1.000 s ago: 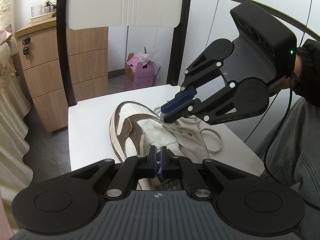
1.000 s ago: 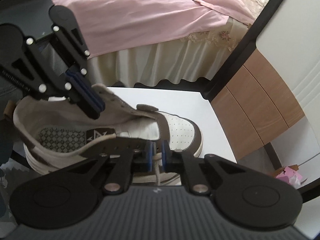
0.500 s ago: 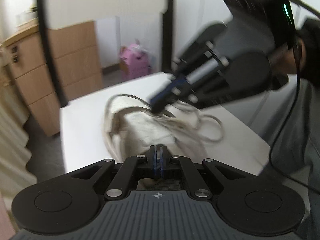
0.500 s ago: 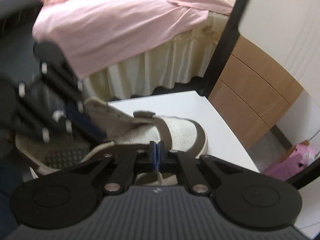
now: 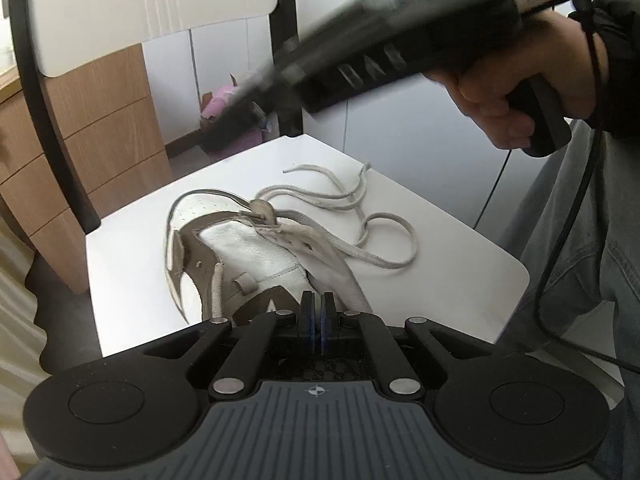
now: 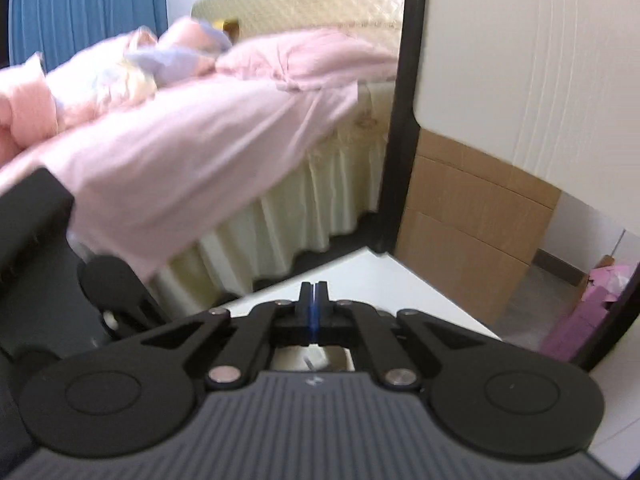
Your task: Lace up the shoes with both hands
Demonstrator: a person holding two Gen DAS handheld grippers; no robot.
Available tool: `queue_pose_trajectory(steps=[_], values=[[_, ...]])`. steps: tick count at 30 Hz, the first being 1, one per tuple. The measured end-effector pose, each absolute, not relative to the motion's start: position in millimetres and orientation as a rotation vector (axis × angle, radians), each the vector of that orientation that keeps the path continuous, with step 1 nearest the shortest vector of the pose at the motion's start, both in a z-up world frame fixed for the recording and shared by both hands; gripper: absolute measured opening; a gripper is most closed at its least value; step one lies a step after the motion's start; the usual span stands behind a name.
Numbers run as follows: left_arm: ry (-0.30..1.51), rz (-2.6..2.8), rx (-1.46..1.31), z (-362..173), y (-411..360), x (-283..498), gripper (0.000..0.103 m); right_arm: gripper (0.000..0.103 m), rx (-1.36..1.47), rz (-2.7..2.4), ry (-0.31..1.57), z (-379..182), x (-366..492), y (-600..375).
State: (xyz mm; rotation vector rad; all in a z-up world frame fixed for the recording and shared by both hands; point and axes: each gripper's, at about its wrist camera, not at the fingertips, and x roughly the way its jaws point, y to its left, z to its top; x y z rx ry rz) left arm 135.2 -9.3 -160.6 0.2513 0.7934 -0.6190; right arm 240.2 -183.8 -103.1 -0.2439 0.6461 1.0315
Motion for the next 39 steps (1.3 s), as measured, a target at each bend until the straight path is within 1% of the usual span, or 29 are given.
queue_pose_trajectory(steps=[3,6,8,9,11,18,19,21,22,23,25,26,27,30,32,35,39], values=[[0.757,-0.599,0.206,-153,2,130,0.004,0.005,-0.269,1.049,0.703,-113,243,-184],[0.688,-0.561,0.148,-140,18,121,0.004,0.007,-0.299,1.062,0.712,-120,240,-180],[0.644,-0.54,0.112,-133,28,116,0.004,0.021,-0.329,1.05,0.703,-126,238,-176],[0.624,-0.529,0.094,-130,32,113,0.004,0.022,-0.336,1.049,0.705,-127,238,-175],[0.602,-0.502,0.07,-126,38,112,0.004,0.022,-0.347,1.05,0.709,-129,236,-175],[0.614,-0.45,0.071,-124,40,112,0.004,0.02,-0.307,1.025,0.742,-136,247,-174],[0.614,-0.448,0.07,-124,41,112,0.004,0.017,-0.301,1.031,0.748,-137,248,-173],[0.609,-0.446,0.066,-124,42,112,0.004,0.015,-0.291,1.024,0.757,-138,248,-173],[0.605,-0.444,0.063,-124,43,112,0.004,0.008,-0.277,1.014,0.767,-138,250,-173],[0.599,-0.439,0.059,-123,43,111,0.004,0.008,-0.262,1.004,0.777,-138,251,-174],[0.585,-0.421,0.045,-122,46,109,0.011,0.008,-0.231,0.978,0.793,-138,254,-177],[0.581,-0.411,0.038,-123,48,109,0.02,0.008,-0.213,0.956,0.8,-139,256,-179],[0.577,-0.399,0.034,-123,49,109,0.027,0.008,-0.194,0.935,0.81,-140,259,-181],[0.58,-0.374,0.034,-123,50,112,0.028,0.008,-0.124,0.901,0.843,-142,266,-189],[0.593,-0.374,0.041,-125,49,114,0.028,0.011,-0.083,0.911,0.833,-139,267,-194],[0.613,-0.391,0.058,-130,44,117,0.028,0.012,-0.038,0.939,0.814,-133,267,-198],[0.659,-0.392,0.106,-139,34,125,0.028,0.014,-0.05,0.961,0.828,-133,266,-193]])
